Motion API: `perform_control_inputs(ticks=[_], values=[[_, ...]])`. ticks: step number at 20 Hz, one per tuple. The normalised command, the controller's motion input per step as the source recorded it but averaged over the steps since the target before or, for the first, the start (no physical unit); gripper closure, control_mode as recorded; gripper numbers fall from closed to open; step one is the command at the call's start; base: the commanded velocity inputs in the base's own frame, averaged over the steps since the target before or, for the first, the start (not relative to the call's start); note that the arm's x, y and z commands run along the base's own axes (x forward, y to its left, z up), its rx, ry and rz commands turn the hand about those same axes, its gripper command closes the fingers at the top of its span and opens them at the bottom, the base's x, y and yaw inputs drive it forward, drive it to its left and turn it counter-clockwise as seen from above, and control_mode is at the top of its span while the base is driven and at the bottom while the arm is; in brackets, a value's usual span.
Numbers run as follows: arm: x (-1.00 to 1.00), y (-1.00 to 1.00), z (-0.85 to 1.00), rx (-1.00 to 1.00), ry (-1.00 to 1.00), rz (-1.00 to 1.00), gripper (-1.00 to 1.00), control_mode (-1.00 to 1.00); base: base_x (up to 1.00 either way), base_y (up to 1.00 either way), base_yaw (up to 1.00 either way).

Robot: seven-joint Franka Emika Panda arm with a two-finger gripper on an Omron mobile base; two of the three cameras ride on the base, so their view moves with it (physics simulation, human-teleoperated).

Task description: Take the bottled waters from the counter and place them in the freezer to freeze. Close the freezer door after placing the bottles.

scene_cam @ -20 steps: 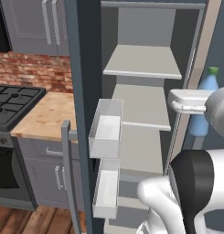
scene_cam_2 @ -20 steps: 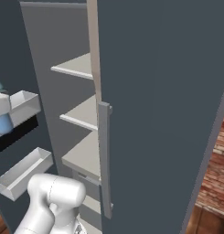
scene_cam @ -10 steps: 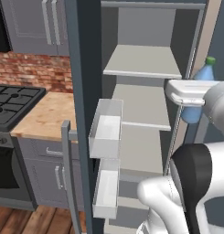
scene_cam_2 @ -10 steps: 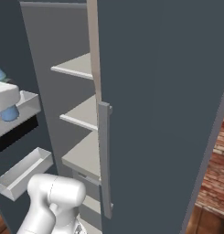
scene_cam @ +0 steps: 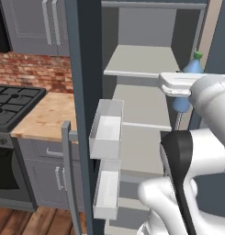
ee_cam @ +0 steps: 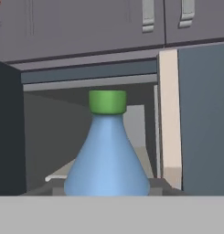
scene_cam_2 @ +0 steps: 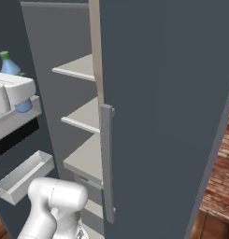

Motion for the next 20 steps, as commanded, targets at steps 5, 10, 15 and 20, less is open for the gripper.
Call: perform_control_inputs(ticks=[5, 10, 15, 20], values=[[0.28, 0.0, 0.0, 0.0, 0.01, 0.0, 1.0, -1.0, 0.0, 0.0, 0.0], [0.09, 0.0, 0.0, 0.0, 0.0, 0.0, 1.0, -1.0, 0.0, 0.0, 0.0], [0.38, 0.0, 0.12, 0.0, 0.01, -0.01, 1.0, -1.0, 0.0, 0.0, 0.0], [0.5, 0.0, 0.2, 0.0, 0.07, -0.03, 1.0, -1.0, 0.0, 0.0, 0.0]])
